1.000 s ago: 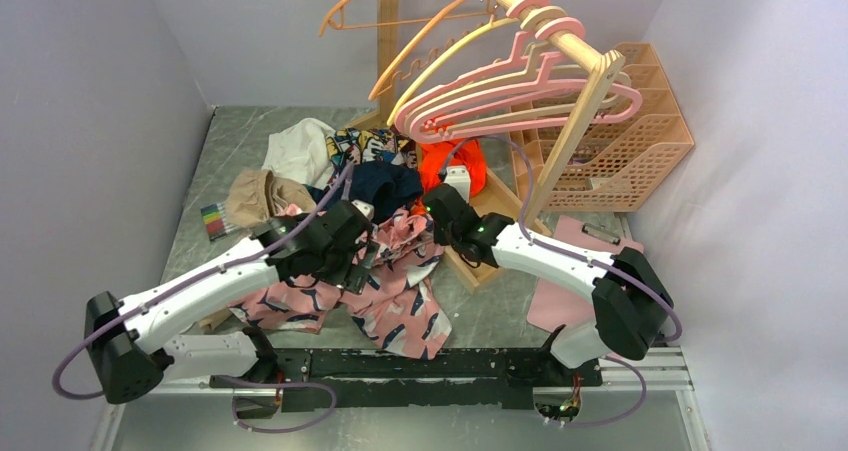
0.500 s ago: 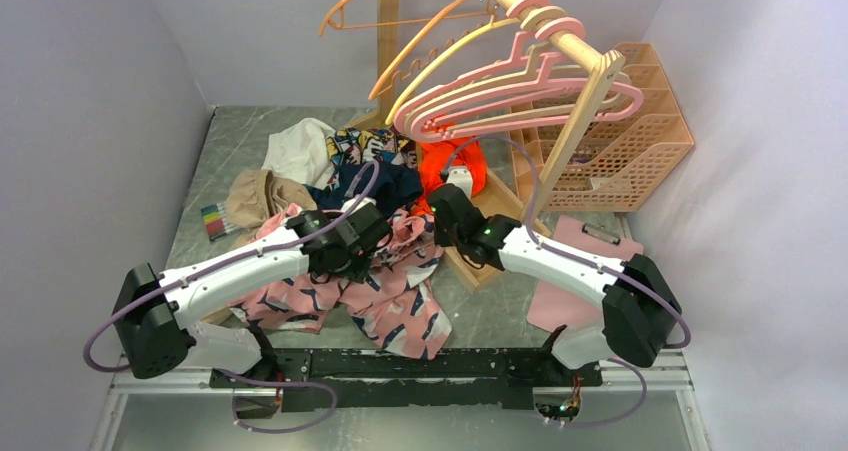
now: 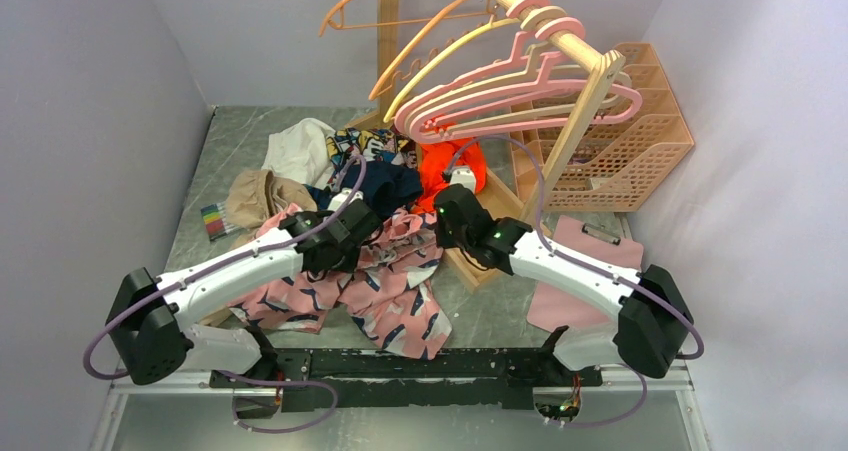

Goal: Place the shorts on the hanger
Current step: Adjust the shorts at the center of the board.

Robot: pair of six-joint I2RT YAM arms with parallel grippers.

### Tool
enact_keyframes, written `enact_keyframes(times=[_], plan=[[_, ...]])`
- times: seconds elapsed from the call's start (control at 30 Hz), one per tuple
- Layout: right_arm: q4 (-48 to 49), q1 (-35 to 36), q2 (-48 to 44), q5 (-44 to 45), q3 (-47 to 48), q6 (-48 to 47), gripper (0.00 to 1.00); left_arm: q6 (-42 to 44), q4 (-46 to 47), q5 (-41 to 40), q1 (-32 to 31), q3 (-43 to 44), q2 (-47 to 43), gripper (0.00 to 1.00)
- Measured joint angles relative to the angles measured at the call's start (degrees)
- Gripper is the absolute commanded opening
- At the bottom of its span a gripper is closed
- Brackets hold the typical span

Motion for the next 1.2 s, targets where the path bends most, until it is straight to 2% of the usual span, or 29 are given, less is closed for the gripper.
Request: enact_keyframes(times=[0.23, 0.4, 0.5, 0.73, 1.0, 1.03, 1.07, 1.1, 1.17, 1.2], plan=[[0.0, 0.0, -1.9, -2.1, -0.7, -0.7, 0.00, 0.7, 3.1, 1.0, 1.4, -2.7, 2.4, 0.85], [-0.1, 0.0, -2.0, -2.7, -0.7, -0.8, 0.00, 1.3, 4.5, 3.0, 1.6, -4.1, 1.0, 0.88], [-0.1, 0.0, -2.0, -3.1, -0.7, -0.8, 0.00, 1.7, 5.2, 3.9, 1.6, -4.5, -0.7, 0.85], [-0.1, 0.0, -2.0, -3.8, -0.7, -0.8, 0.00, 2.2, 6.4, 3.6, 1.9, -4.5, 0.2, 0.61], [-0.1, 0.0, -3.5, -5.5, -0.9, -0.8, 0.00, 3.3, 7.5, 2.6, 3.7, -4.3, 4.7, 0.63], [-0.1, 0.0, -3.9, -5.7, -1.0, -0.8, 0.00, 3.5, 7.6, 2.6, 3.9, -4.2, 5.4, 0.59], [-0.1, 0.0, -4.5, -6.2, -1.2, -0.9, 0.00, 3.5, 7.6, 2.6, 4.0, -4.0, 6.0, 0.50], [-0.1, 0.0, -4.9, -6.4, -1.3, -0.9, 0.00, 3.7, 7.7, 2.5, 4.2, -3.9, 6.6, 0.39], [-0.1, 0.0, -5.6, -7.3, -1.5, -1.0, 0.00, 4.0, 8.1, 2.4, 4.2, -3.8, 7.6, 0.10], [-0.1, 0.0, -6.1, -7.8, -1.7, -1.2, 0.00, 3.9, 8.2, 2.4, 4.2, -3.7, 7.9, 0.07]])
